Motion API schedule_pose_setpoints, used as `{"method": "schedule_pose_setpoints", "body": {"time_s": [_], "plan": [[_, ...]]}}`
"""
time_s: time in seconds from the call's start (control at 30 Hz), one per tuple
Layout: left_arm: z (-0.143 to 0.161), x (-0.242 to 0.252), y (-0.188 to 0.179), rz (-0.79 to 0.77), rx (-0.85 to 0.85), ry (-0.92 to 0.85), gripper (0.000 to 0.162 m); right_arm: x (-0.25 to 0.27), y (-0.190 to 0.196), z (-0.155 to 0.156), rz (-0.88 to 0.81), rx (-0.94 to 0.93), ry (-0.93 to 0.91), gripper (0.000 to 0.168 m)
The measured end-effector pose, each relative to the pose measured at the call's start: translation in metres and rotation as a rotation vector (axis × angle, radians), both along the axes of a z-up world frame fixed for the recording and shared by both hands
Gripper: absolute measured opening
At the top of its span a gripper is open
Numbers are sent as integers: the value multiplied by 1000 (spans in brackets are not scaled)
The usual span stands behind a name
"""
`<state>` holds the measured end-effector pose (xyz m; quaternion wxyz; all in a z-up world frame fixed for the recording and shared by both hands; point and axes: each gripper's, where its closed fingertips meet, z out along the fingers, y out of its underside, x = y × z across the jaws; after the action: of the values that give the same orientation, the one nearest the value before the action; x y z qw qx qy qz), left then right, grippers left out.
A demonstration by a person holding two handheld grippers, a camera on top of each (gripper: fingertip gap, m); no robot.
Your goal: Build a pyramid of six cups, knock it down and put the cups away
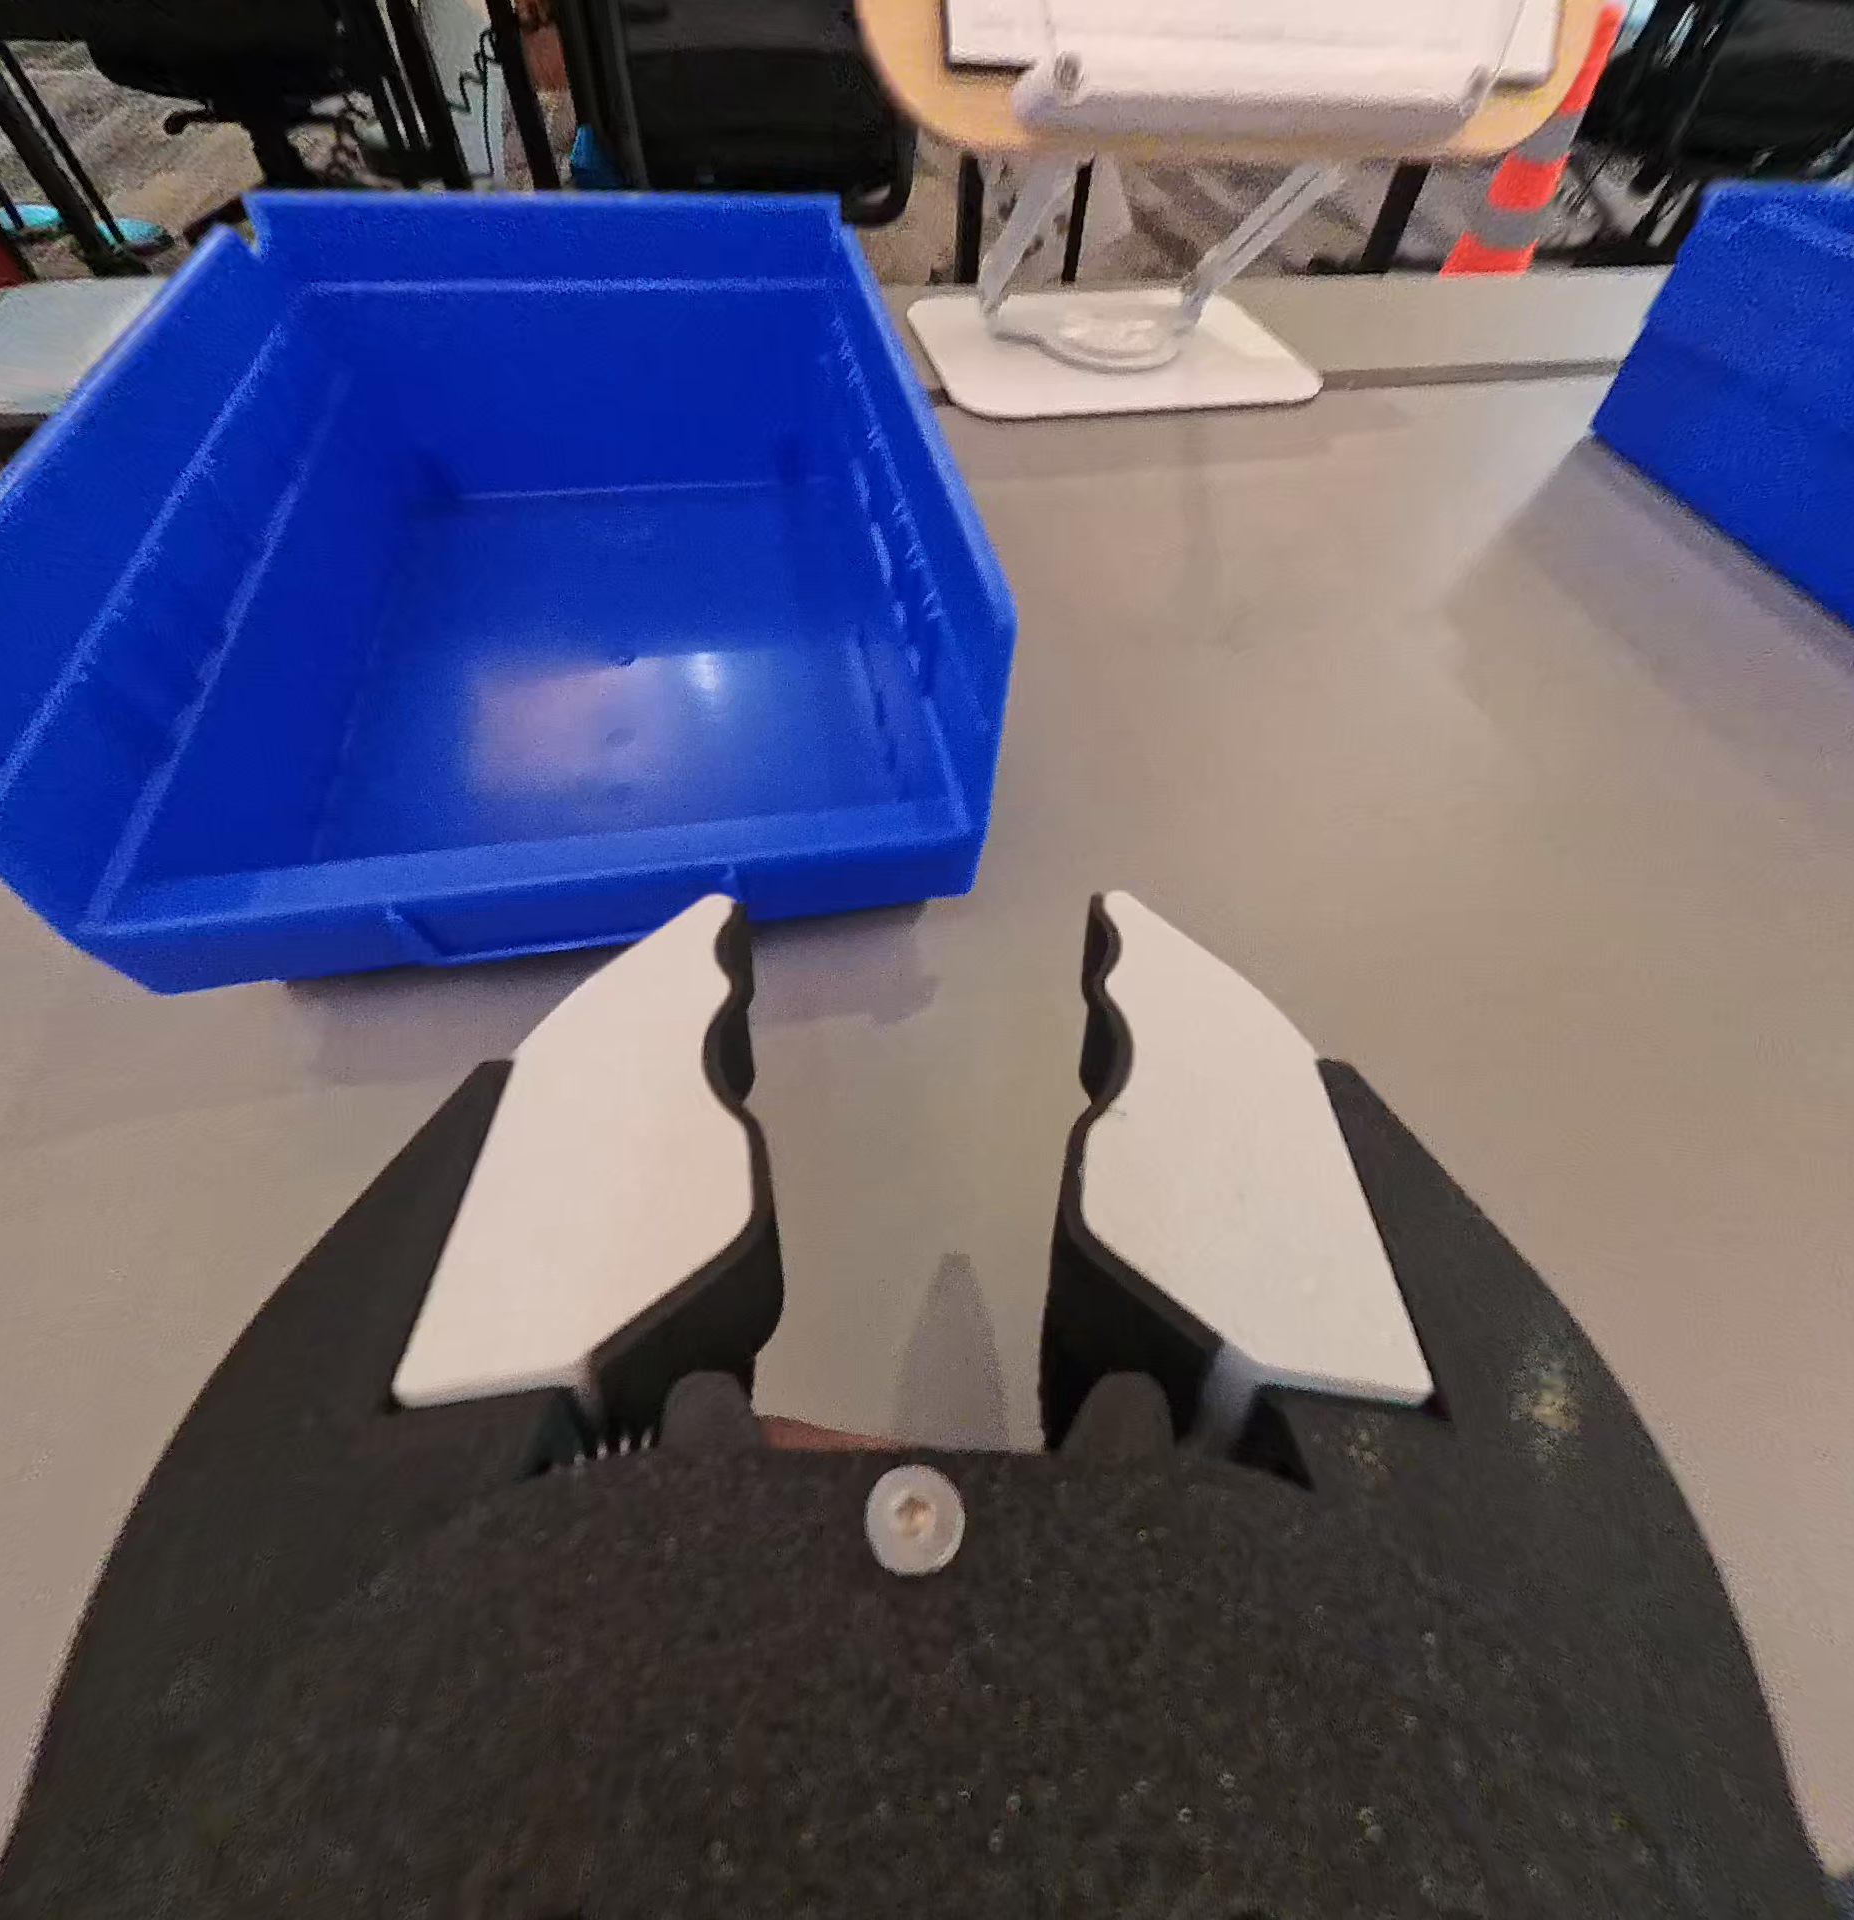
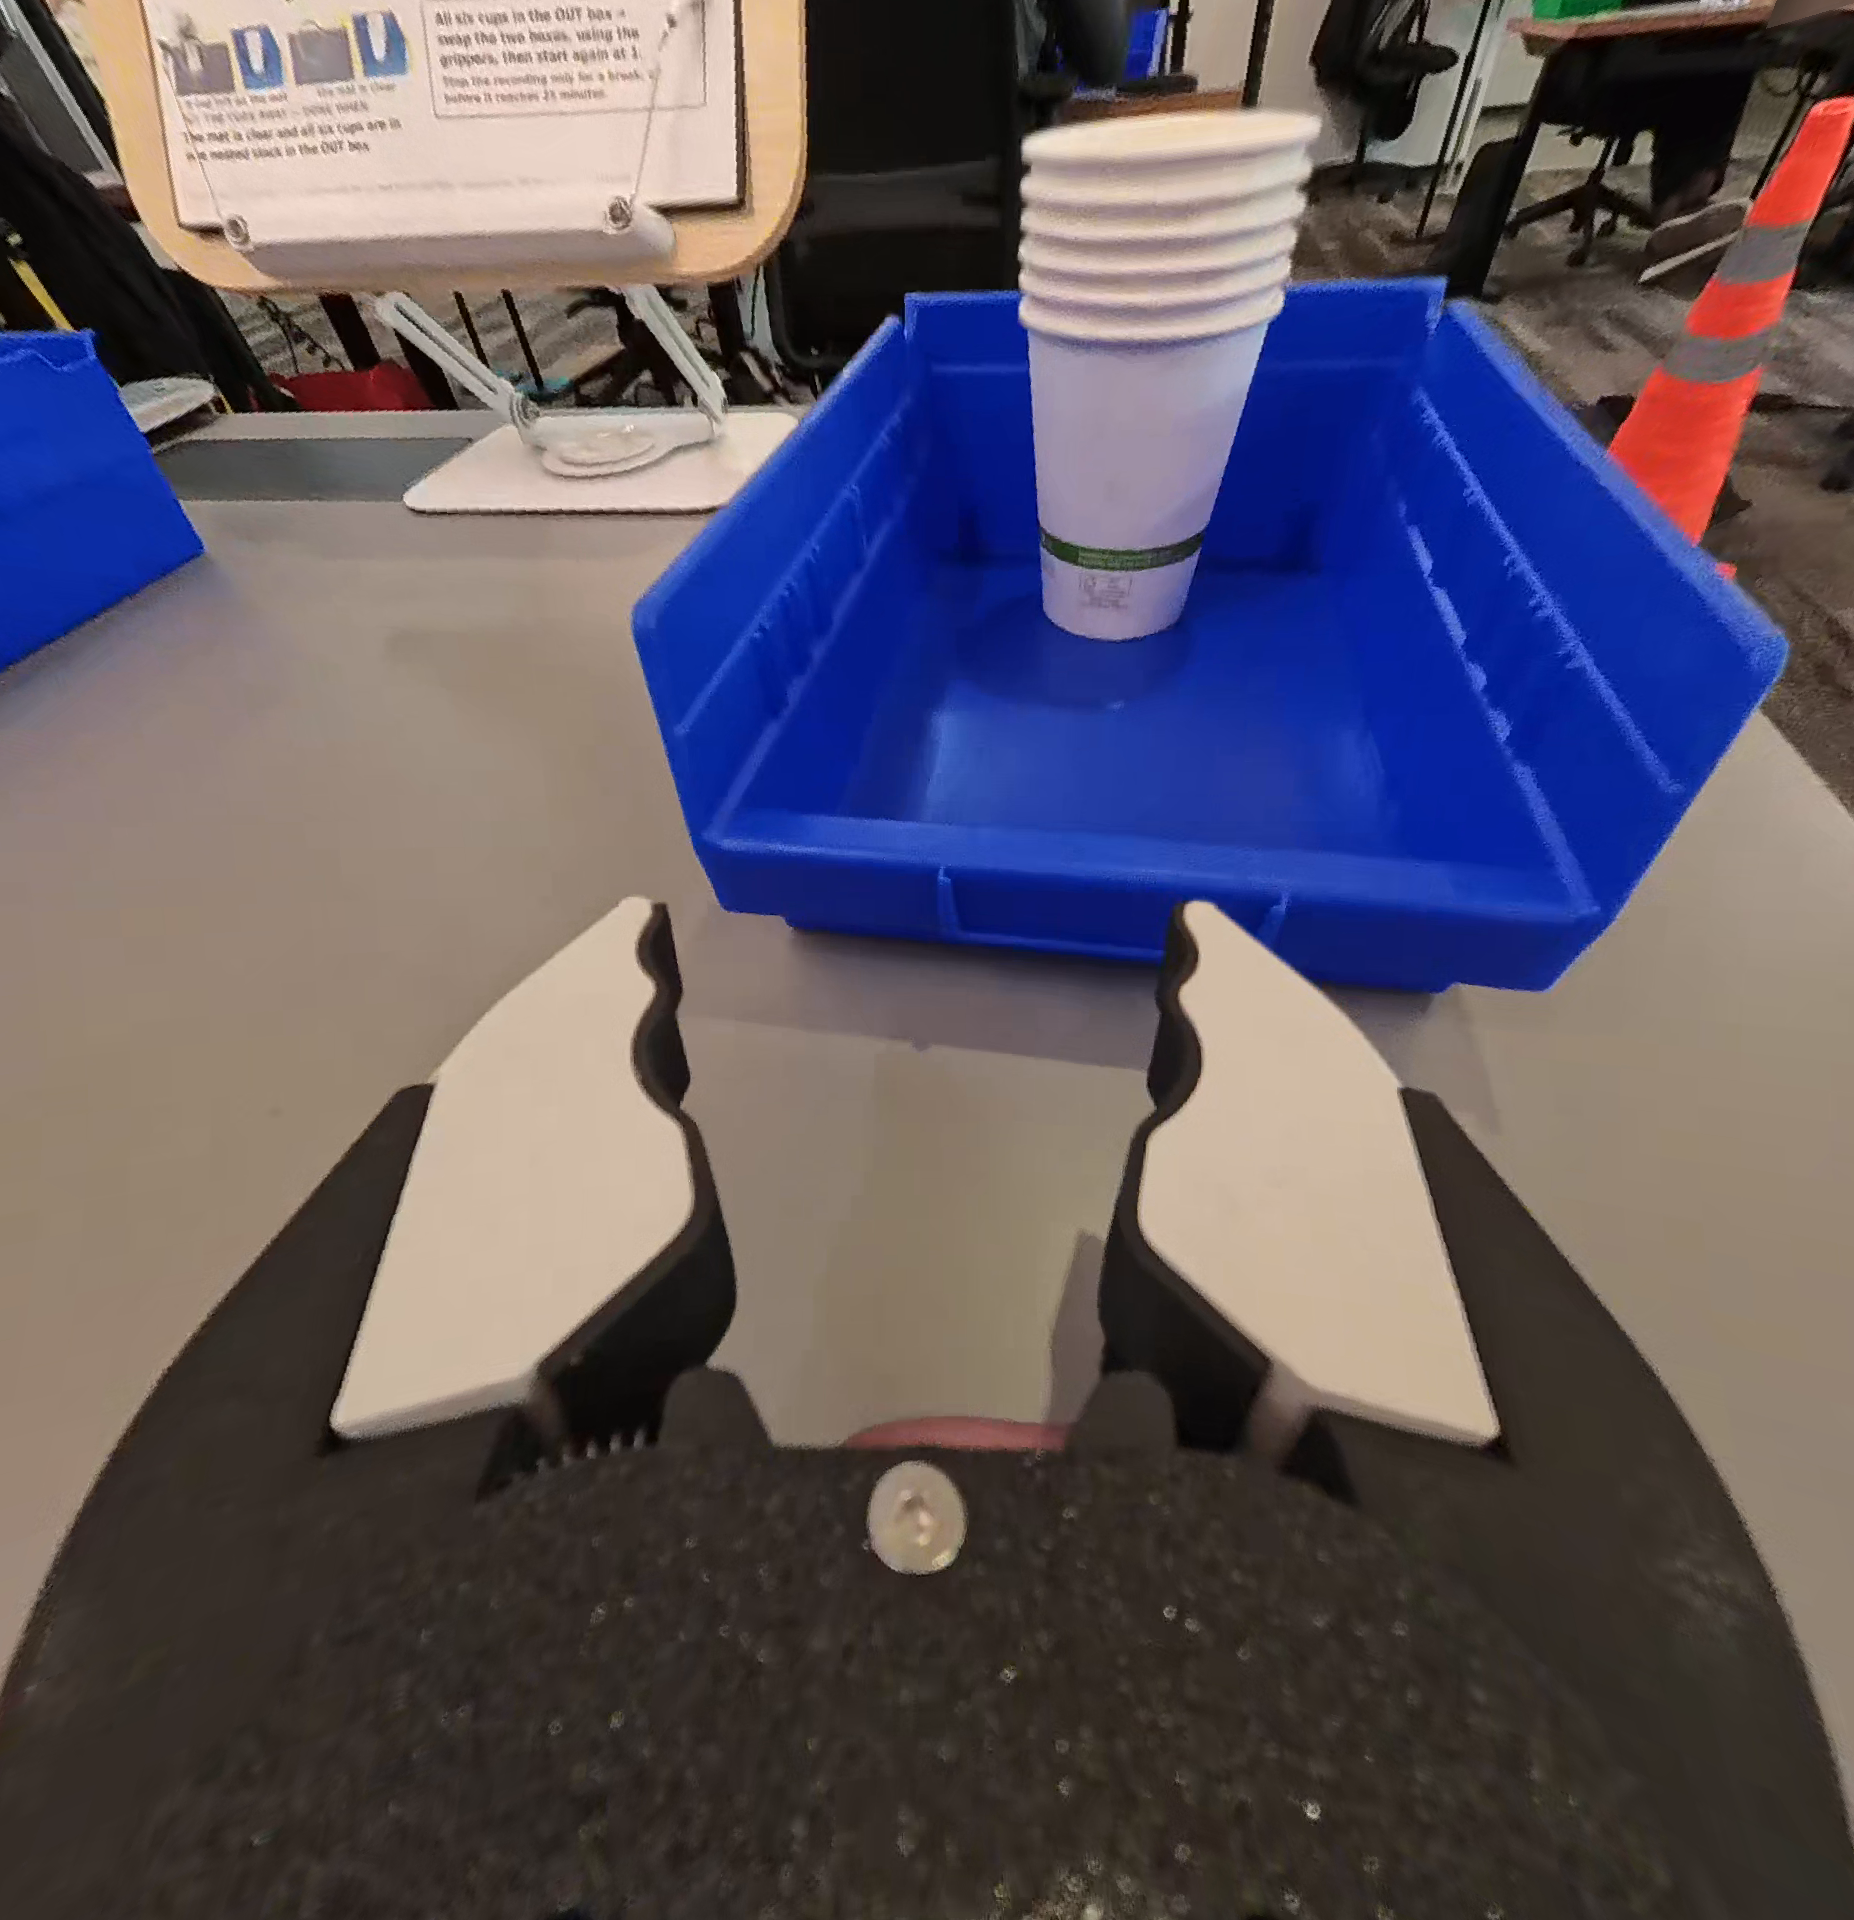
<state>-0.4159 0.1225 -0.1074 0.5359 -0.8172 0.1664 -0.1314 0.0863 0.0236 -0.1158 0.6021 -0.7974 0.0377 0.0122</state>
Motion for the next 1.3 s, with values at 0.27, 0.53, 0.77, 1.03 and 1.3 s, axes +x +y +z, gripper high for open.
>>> {"method": "schedule_pose_setpoints", "body": {"time_s": [0.27,0.53,0.77,1.03,1.3], "plan": [[-11,-19,9,33,-29,-5,61,-4,1,3,-7,18,-93,86],[-18,-12,14,16,-35,23,61,-1,2,4,-8,26,-84,86],[-20,-16,14,31,-50,23,62,4,0,2,-15,21,-52,87],[-18,72,-15,-198,-131,9,75,18,-2,10,-68,37,-124,86],[-3,365,-78,-608,-143,13,84,74,-16,13,-215,37,-99,85]]}}
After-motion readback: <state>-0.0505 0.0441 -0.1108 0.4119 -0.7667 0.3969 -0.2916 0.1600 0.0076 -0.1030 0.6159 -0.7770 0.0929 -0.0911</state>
